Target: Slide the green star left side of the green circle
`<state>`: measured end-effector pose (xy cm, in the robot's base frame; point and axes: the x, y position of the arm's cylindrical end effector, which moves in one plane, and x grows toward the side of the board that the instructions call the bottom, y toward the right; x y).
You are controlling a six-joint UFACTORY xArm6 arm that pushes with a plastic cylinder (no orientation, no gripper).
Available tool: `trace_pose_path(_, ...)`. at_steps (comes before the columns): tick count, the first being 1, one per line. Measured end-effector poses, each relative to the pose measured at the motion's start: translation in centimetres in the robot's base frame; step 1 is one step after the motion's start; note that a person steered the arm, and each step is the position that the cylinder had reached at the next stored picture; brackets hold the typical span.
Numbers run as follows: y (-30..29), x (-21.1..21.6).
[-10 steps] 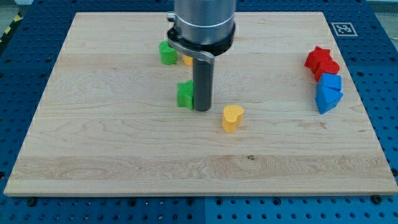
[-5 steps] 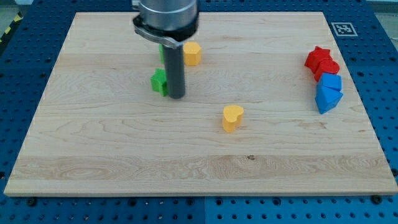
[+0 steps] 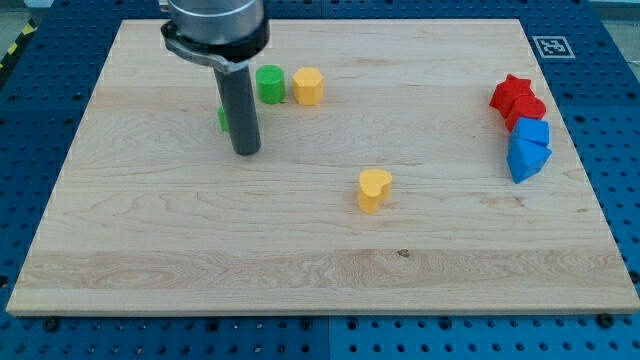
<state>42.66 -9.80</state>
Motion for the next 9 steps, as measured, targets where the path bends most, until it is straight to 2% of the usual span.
trace_pose_path(1, -0.5, -2.1)
trace_pose_path(4, -0.9, -2.7)
trace_pose_path(9, -1.1, -6.9)
